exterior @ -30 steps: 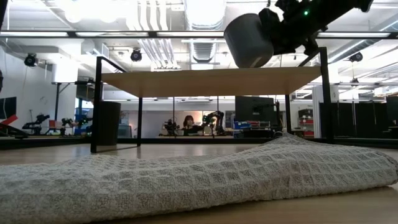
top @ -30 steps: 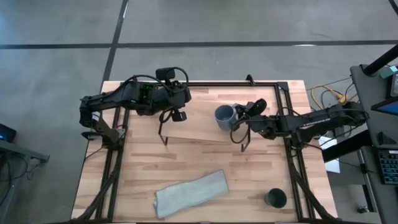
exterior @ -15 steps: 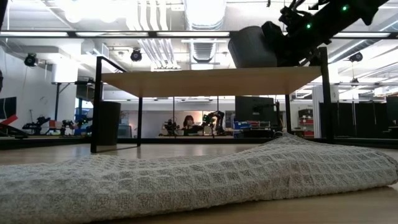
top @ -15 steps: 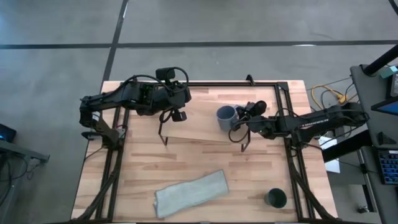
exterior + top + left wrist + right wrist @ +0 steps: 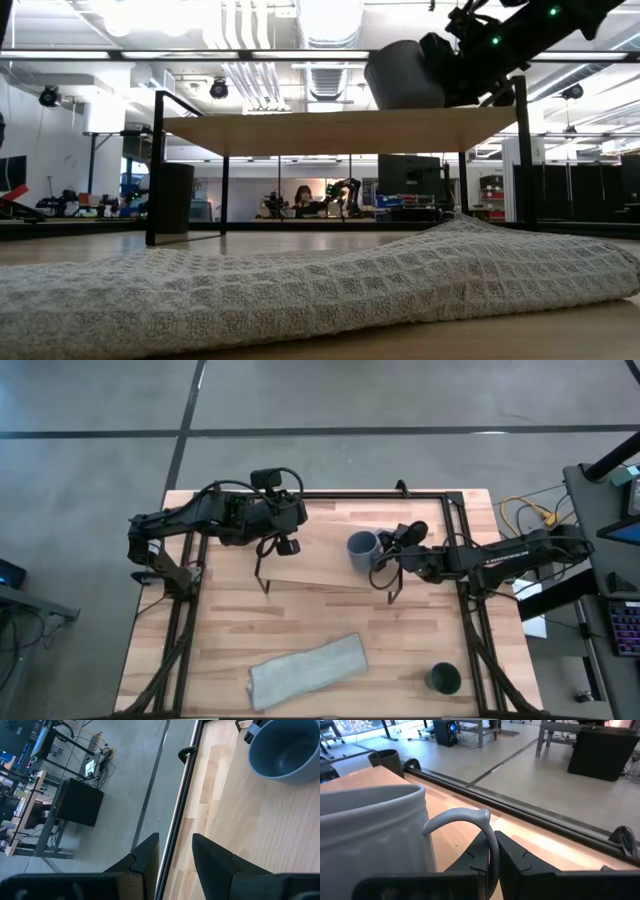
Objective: Stack small to large cups/mugs on shelf
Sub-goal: Put the gray mug on the shelf
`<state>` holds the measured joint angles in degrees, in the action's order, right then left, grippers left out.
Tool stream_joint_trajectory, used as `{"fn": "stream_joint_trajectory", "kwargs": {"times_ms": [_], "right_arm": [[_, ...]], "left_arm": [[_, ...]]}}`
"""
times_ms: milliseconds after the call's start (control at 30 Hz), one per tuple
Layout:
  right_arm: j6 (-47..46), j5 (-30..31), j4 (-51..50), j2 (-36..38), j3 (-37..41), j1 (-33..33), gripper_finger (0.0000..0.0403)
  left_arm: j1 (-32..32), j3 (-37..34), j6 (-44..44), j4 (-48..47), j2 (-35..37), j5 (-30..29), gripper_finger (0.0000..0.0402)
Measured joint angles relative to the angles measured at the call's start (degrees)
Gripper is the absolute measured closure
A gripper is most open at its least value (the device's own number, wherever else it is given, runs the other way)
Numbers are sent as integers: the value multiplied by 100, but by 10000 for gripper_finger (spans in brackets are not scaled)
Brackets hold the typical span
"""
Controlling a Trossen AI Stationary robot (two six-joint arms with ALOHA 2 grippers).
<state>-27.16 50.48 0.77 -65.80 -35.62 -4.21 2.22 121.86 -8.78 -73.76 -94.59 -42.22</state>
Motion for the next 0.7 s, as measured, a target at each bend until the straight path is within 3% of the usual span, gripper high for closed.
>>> {"fn": "stream_joint_trajectory", "kwargs": {"times_ms": [700], "right_arm": [[-304, -81, -192, 13, 103, 4, 390]], "left_arm": [[0, -1, 0, 1, 0, -2, 298]]}}
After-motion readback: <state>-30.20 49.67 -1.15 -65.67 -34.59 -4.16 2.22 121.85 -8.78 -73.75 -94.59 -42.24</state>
